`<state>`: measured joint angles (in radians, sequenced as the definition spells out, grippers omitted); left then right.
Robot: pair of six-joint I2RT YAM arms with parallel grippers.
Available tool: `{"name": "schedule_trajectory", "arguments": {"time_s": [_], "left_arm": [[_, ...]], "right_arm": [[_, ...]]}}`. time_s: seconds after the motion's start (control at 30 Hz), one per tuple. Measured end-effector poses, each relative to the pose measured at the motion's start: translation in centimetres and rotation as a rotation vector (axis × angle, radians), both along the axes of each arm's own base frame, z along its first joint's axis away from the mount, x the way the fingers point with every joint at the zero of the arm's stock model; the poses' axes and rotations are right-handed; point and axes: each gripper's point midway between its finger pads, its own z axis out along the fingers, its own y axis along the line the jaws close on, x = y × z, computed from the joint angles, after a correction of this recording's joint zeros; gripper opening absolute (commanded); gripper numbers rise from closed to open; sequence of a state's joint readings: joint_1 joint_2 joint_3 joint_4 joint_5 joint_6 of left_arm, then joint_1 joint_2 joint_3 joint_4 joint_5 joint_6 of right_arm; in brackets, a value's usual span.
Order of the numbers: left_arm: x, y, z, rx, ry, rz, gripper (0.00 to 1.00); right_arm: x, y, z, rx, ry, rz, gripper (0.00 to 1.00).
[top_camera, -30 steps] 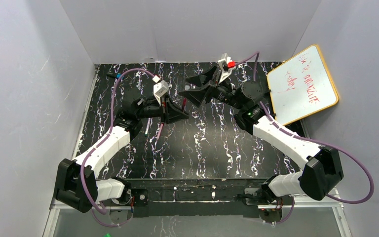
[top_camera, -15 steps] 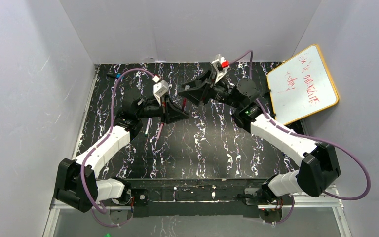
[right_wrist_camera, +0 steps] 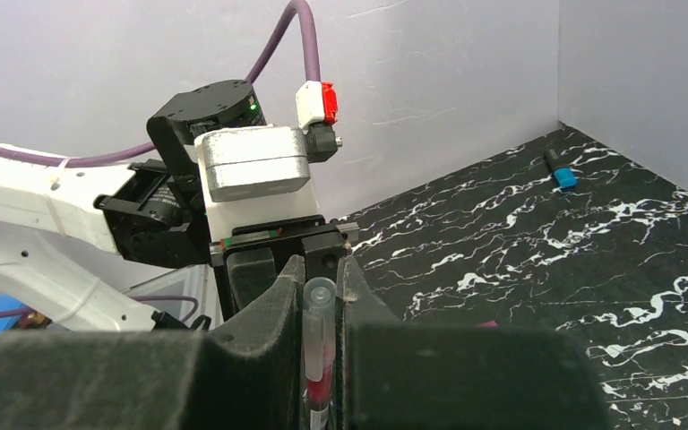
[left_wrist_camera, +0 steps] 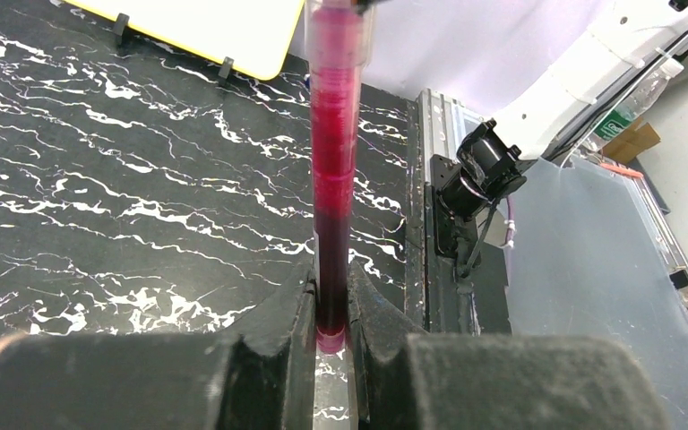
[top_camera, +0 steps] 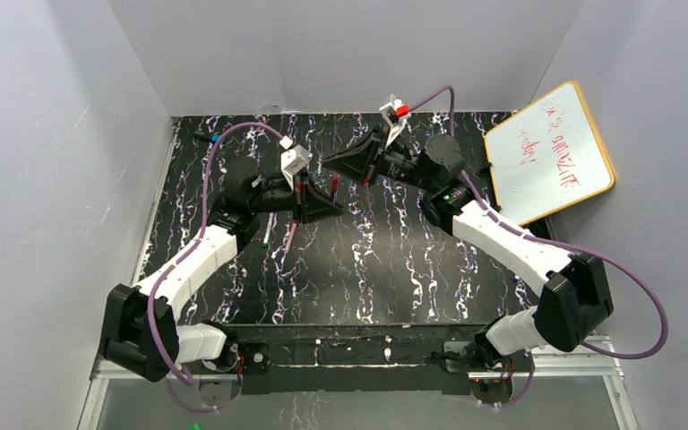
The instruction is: Insert the pens into the pen caps
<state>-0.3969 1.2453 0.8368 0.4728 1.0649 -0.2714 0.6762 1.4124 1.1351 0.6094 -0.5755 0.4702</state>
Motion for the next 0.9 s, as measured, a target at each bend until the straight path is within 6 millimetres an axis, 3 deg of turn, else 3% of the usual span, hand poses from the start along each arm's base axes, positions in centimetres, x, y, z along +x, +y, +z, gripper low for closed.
{"name": "schedule_trajectory", "arguments": {"time_s": [0.27, 0.6, 0.9], "left_arm": [[1.3, -0.8, 0.5, 0.039, 0.048, -0.055, 0.00], [1.2, -1.1, 1.9, 0.015, 0.098, -0.158, 0.00], [1.1, -0.8, 3.3, 0.004, 0.100, -0.207, 0.00]], "right_arm": [[1.0, -1.6, -0.1, 0.023, -0.007, -0.090, 0.01], [0.9, -3.7, 0.3, 0.067, -0.041, -0.196, 0.01], [0.4, -3.5, 1.4, 0.130, -0.069, -0.241, 0.01]]}}
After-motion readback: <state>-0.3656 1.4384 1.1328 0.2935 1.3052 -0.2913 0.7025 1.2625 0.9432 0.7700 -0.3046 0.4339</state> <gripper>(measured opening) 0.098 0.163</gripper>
